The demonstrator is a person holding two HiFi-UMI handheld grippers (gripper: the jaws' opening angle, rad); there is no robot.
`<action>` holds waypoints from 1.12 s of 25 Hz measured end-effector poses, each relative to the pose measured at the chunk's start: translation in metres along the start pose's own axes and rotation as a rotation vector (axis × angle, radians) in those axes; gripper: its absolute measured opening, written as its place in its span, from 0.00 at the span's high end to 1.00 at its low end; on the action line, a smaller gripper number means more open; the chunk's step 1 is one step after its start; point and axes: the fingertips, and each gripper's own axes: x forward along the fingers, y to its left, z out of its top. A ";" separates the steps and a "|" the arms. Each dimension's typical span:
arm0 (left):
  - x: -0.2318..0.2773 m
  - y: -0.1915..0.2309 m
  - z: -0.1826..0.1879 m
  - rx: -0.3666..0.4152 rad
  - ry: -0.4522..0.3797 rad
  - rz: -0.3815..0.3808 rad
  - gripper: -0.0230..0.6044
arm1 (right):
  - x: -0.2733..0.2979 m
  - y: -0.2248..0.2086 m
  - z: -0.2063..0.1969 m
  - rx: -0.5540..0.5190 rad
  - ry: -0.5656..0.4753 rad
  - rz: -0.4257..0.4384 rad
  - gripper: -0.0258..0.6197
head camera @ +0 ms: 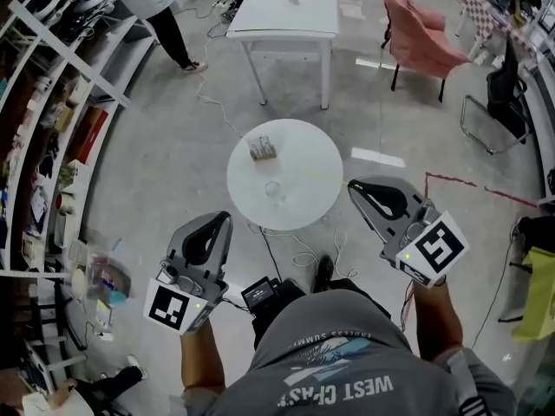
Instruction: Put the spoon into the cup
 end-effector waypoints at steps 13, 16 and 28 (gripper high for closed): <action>-0.006 0.048 -0.024 -0.046 0.024 0.027 0.96 | 0.062 -0.008 -0.028 0.049 0.076 0.032 0.95; 0.001 0.064 -0.025 -0.060 0.040 0.018 0.96 | 0.076 -0.015 -0.031 0.064 0.094 0.017 0.95; 0.014 0.116 -0.066 -0.142 0.069 -0.007 0.96 | 0.144 -0.020 -0.088 0.149 0.211 0.030 0.95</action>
